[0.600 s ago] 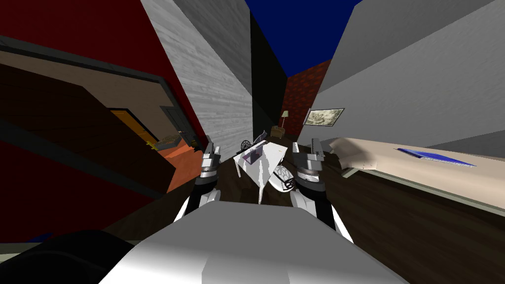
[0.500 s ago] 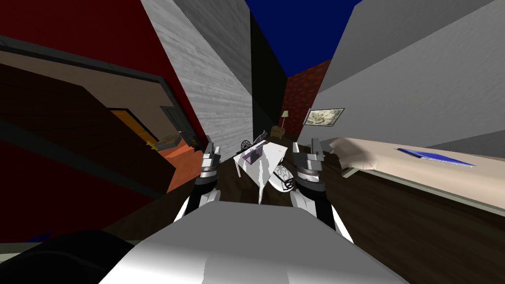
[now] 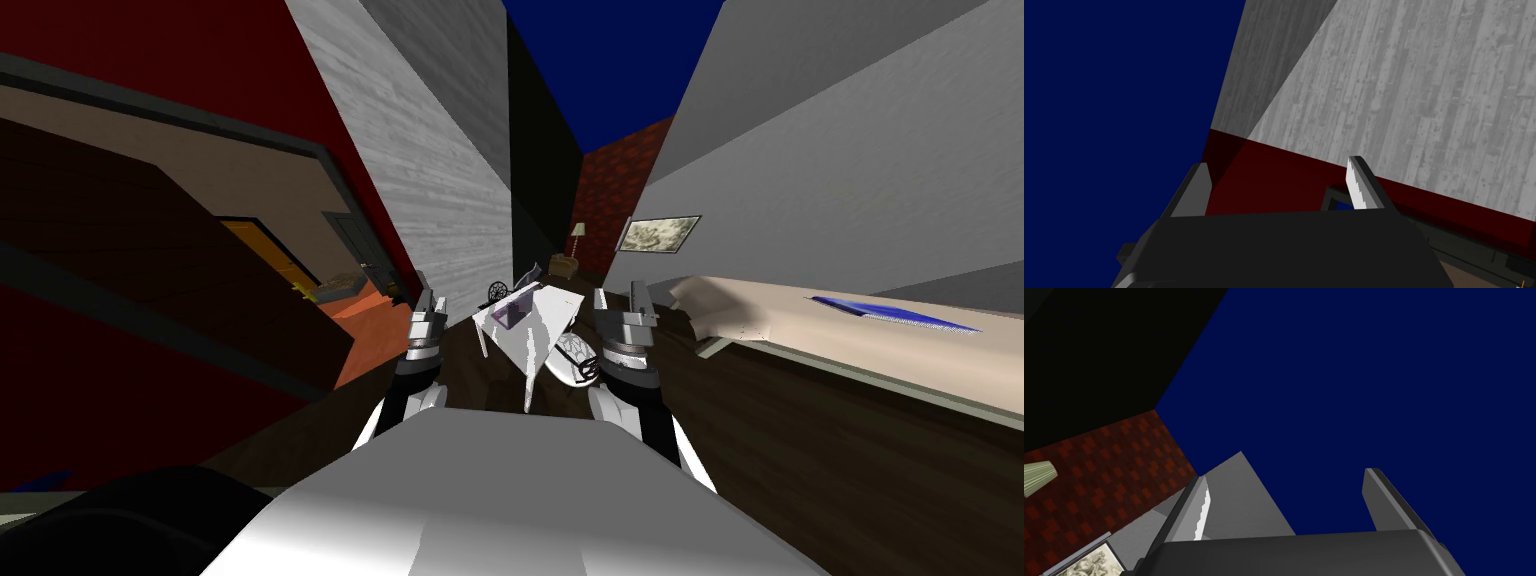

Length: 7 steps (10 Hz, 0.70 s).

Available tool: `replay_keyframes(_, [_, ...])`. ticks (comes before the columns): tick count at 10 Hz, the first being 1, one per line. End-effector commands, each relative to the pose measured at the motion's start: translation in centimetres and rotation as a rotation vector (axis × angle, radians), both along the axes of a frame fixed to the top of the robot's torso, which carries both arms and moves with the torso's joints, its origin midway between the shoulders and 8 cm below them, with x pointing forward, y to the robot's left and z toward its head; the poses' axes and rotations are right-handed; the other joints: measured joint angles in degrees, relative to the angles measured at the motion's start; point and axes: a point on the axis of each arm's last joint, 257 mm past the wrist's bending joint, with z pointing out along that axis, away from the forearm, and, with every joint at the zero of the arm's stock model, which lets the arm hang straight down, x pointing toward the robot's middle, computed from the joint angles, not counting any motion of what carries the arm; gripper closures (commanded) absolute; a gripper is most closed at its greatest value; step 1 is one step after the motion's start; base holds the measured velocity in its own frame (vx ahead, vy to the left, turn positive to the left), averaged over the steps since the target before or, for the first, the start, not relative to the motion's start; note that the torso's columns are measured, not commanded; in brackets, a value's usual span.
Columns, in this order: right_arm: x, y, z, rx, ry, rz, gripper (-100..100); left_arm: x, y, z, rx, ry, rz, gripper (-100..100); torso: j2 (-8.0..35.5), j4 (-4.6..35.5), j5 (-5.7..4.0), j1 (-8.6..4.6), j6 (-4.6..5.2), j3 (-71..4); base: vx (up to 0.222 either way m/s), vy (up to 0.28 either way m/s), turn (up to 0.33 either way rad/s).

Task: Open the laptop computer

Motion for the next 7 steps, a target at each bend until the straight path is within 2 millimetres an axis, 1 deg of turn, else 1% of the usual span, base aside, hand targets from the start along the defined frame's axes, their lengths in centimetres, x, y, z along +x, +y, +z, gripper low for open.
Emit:
replay_keyframes(1, [0.0, 0.0, 0.0, 0.000, 0.000, 0.000, 0, 0.0, 0.0, 0.0, 0.000, 0.000, 0.000, 0, 4.2, 4.2, 0.00, 0.00, 0.00, -8.5, 0.000, 0.000, 0.000])
replay_keyframes(3, [0.0, 0.0, 0.0, 0.000, 0.000, 0.000, 0, 0.0, 0.0, 0.0, 0.000, 0.000, 0.000, 0, 12.7, 12.7, 0.00, 0.00, 0.00, -25.4, 0.000, 0.000, 0.000])
replay_keyframes(4, [0.0, 0.0, 0.0, 0.000, 0.000, 0.000, 0, 0.4, -0.4, -0.3, 0.025, 0.015, -0.015, -100, 16.9, 16.9, 0.00, 0.00, 0.00, -33.8, 0.000, 0.007, -0.053])
replay_keyframes(5, [0.0, 0.0, 0.0, 0.000, 0.000, 0.000, 0, 0.7, -0.7, -0.7, 0.043, 0.028, -0.026, -100, 18.9, 18.8, 0.01, 0.03, 0.01, -37.8, -0.012, 0.017, -0.092])
replay_keyframes(7, [0.0, 0.0, 0.0, 0.000, 0.001, 0.000, 0, 1.6, -1.2, -1.6, 0.077, 0.063, -0.046, -100, 19.6, 19.5, 0.02, 0.06, 0.00, -39.1, -0.027, 0.036, -0.104])
